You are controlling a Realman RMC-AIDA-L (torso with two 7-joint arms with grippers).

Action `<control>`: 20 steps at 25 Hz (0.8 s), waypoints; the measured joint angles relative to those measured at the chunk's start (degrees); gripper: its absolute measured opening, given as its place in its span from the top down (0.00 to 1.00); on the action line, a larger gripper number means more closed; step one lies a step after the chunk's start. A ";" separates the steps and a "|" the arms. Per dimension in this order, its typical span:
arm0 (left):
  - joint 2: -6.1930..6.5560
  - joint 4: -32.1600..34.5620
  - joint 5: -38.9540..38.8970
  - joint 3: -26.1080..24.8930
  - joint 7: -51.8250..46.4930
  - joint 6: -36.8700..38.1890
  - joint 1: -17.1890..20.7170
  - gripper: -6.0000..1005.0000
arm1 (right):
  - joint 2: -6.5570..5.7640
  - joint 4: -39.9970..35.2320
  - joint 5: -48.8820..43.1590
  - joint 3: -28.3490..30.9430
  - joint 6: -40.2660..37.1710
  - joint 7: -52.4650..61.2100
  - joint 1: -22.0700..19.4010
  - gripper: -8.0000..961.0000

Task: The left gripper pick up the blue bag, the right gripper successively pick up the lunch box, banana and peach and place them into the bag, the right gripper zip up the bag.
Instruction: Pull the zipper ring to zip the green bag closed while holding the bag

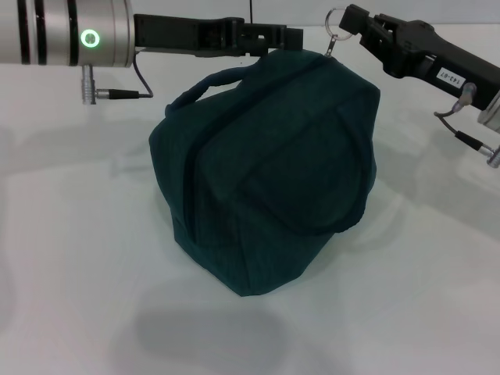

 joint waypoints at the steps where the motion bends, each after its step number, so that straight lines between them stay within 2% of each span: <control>1: 0.00 0.02 0.98 0.03 -1.14 -0.14 -0.33 0.12 | 0.02 0.01 0.00 0.02 -0.15 0.00 -0.04 0.89; 14: 0.16 0.17 1.14 0.18 -3.56 0.79 2.22 0.14 | 0.03 0.12 0.01 0.05 -1.85 -0.03 -1.09 0.88; 20: 0.00 0.18 1.14 4.22 -3.31 1.19 2.06 0.15 | 0.07 0.12 0.01 0.05 -2.18 -0.03 -1.32 0.88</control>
